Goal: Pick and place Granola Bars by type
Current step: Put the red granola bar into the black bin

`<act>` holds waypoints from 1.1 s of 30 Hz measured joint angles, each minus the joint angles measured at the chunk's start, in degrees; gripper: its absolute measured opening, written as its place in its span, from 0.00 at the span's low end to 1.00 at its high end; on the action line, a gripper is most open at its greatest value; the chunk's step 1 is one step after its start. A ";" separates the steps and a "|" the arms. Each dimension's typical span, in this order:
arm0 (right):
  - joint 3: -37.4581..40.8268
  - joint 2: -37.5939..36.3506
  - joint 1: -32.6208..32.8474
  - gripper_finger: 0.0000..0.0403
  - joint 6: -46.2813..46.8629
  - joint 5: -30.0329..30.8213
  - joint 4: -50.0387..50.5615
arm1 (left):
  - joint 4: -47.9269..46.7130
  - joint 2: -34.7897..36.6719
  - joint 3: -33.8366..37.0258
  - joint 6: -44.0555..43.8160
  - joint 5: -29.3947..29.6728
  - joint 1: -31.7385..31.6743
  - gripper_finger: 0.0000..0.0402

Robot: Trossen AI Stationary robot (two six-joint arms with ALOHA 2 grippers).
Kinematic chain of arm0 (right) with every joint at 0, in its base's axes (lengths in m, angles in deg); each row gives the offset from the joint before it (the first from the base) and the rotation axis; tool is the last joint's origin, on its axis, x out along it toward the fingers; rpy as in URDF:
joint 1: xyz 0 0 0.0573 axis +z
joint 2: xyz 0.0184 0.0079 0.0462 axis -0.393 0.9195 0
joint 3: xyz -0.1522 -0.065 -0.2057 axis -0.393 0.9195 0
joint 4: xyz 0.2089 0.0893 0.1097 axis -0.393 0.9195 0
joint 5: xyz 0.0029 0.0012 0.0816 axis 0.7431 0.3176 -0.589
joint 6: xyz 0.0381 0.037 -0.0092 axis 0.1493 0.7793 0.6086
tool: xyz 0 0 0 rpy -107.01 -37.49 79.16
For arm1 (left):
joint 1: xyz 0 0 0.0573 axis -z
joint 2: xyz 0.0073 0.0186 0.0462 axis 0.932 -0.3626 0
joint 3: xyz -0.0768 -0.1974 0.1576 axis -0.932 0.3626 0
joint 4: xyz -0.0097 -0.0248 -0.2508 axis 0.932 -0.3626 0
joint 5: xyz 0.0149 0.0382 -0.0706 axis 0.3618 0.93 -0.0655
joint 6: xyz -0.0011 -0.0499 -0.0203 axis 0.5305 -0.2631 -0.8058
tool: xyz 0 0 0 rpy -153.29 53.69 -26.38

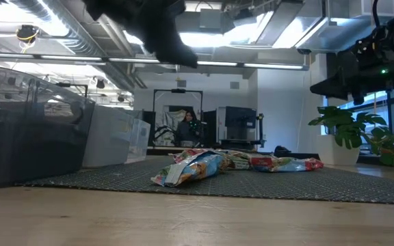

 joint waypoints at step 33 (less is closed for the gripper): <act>0.00 0.04 -0.01 0.13 1.90 -0.17 1.68 | -19.15 -28.63 -19.67 -17.27 8.16 10.14 0.36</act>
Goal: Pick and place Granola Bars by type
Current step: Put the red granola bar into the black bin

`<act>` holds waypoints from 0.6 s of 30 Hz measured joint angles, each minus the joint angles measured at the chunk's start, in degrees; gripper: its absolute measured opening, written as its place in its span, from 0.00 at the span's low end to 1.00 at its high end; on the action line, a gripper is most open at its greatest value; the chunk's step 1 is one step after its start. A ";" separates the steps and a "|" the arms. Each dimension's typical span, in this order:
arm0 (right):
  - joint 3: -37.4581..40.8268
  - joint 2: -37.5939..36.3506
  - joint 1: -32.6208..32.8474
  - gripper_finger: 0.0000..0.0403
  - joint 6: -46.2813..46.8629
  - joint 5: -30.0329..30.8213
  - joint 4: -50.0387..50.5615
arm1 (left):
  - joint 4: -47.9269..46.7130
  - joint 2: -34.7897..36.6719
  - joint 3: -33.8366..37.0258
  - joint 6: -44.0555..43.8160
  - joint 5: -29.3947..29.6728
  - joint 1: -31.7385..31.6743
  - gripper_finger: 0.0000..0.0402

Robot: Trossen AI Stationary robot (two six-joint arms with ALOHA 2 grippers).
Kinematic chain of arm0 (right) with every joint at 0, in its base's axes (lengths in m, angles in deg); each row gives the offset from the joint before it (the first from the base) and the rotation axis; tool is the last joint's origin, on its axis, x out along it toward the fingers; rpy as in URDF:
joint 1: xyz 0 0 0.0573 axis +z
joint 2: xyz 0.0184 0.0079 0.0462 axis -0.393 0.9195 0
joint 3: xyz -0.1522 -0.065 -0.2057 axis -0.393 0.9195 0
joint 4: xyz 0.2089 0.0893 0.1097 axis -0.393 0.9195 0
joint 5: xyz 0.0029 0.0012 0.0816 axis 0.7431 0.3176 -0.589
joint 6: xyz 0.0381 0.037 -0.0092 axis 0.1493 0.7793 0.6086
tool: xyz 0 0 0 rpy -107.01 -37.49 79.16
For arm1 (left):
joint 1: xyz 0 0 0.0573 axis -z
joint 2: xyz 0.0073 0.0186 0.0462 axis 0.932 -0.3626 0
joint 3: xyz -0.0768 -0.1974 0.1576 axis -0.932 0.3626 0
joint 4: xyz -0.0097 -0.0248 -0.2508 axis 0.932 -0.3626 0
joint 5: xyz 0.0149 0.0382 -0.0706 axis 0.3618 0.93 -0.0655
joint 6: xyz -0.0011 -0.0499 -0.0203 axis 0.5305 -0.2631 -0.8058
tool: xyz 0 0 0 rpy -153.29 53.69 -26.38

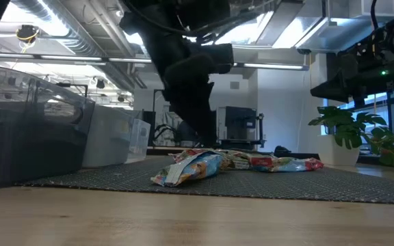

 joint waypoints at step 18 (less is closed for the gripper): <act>0.00 0.00 0.00 0.13 -0.30 0.00 0.00 | 0.99 -0.04 2.27 -3.91 1.80 1.39 0.36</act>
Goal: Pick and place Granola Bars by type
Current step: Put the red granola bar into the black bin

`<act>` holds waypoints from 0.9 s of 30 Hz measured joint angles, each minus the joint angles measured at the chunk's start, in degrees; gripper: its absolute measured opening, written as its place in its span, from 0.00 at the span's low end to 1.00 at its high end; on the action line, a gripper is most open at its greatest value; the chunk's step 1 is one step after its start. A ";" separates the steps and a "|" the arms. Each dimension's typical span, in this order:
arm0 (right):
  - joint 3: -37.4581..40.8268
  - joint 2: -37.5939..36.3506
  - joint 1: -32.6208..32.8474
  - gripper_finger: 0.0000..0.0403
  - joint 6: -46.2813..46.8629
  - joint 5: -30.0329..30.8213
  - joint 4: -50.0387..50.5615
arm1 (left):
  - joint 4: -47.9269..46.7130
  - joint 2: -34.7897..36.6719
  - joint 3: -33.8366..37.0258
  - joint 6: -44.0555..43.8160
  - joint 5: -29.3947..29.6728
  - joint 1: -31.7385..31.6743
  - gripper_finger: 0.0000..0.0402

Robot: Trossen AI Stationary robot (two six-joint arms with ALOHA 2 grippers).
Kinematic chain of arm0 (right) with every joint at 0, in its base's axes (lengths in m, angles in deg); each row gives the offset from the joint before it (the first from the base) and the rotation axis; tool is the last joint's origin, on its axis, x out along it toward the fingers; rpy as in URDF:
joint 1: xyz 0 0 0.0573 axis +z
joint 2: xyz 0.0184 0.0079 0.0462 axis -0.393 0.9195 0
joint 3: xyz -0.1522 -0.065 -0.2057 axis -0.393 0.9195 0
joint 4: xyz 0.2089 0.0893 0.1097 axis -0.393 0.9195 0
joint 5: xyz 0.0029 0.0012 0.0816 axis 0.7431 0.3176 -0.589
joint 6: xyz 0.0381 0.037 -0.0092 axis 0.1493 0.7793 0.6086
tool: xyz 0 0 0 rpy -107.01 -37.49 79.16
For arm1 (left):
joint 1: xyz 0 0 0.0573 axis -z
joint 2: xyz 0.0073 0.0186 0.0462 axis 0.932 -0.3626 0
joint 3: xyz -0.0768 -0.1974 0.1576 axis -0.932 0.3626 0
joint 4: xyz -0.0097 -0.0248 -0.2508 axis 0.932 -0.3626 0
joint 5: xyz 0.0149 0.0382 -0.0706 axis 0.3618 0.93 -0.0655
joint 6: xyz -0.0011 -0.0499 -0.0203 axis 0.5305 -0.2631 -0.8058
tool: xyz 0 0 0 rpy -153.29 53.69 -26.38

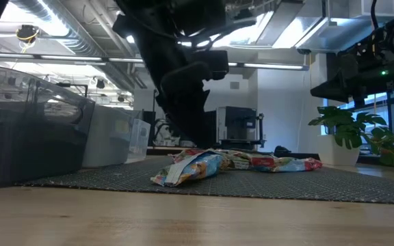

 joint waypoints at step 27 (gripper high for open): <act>0.02 -0.02 0.00 0.13 -0.05 -1.38 0.20 | 5.89 -5.95 -0.44 -7.28 0.70 0.86 0.36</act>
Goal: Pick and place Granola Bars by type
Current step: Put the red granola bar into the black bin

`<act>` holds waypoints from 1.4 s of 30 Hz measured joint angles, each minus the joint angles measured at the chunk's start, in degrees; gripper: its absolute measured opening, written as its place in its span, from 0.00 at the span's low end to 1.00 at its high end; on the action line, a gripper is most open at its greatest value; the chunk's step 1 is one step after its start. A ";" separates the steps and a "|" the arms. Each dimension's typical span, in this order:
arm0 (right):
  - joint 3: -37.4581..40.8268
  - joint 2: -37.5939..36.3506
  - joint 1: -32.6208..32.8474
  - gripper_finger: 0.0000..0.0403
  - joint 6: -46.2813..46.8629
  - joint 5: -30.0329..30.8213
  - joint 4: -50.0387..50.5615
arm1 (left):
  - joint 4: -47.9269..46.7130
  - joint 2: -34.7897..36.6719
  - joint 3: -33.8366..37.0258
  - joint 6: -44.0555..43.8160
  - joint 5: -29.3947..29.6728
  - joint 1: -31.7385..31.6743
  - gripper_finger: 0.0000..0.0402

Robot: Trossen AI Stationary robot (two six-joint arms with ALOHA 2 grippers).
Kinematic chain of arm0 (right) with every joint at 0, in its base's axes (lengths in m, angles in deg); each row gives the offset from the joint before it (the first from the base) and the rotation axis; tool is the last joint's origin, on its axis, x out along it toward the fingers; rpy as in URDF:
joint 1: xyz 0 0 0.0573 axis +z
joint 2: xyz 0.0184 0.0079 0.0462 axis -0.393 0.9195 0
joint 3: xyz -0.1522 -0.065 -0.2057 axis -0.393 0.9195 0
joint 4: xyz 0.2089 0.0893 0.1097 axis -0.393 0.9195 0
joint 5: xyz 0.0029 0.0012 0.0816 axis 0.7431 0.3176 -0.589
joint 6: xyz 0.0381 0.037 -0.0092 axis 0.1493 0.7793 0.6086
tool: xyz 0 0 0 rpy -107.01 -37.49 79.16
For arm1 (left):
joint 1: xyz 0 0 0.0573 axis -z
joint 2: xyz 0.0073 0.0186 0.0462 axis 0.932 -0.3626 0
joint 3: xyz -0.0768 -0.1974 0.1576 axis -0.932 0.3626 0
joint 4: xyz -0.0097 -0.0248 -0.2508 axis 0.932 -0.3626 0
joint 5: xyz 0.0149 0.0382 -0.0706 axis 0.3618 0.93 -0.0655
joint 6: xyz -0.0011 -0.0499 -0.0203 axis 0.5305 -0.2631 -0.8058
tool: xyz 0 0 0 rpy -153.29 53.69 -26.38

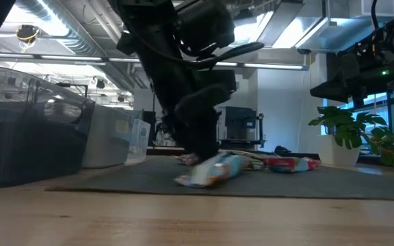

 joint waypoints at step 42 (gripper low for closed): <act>0.02 0.02 0.02 0.13 -0.02 -0.02 -0.02 | 0.20 -0.04 -0.37 3.51 2.22 0.37 0.36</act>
